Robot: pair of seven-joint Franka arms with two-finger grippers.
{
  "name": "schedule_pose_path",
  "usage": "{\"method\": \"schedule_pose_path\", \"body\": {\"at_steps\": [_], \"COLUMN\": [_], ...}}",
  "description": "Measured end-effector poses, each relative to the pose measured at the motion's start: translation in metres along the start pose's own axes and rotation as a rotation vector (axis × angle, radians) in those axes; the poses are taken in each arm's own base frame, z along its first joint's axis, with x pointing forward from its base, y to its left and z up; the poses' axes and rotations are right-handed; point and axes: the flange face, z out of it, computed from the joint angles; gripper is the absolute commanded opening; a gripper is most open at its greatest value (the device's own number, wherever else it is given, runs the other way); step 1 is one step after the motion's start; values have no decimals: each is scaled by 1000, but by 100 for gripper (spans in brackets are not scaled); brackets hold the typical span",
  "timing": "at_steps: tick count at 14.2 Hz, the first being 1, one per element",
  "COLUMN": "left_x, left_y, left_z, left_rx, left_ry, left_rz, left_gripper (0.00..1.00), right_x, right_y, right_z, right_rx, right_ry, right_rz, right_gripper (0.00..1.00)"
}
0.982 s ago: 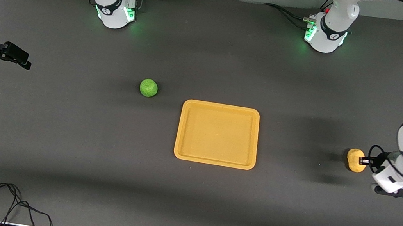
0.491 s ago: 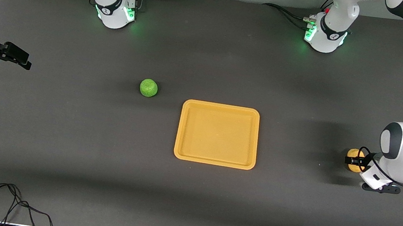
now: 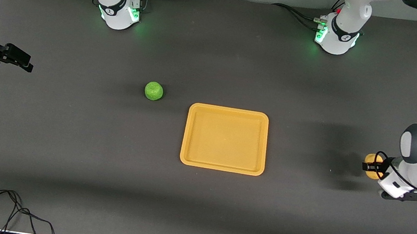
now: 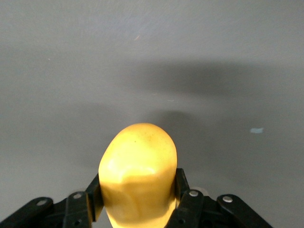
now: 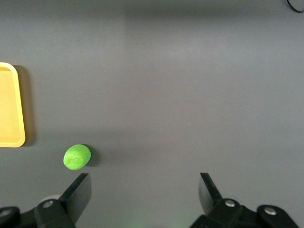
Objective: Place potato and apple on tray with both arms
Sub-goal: 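Carry the potato with the left gripper over the yellow tray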
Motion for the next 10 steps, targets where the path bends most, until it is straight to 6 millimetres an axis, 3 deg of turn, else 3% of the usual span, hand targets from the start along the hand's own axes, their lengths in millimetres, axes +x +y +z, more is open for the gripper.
{"method": "schedule_pose_path", "body": {"at_steps": [2,3,8,10], "left_x": [-5,-11,-59,-79], "left_y": [62,99,266,318], "left_z": [-41,-50,-40,-27], "left_rx": [-31,-36,-19,-23], "left_ry": [21,31,80,103], "left_rz": [-84,-113,-28,-6], "left_gripper": [0,0,0,0], "right_x": [0,-1,-1,-2], "right_y": [-1,-1,-6,-21], "right_z": [0,0,3,6], "right_rx": [0,0,4,17], "right_ry": [-2,-5,-14,-20], "right_rz": [-1,-2,-8,-1], "right_gripper": [100,100,100,100]}}
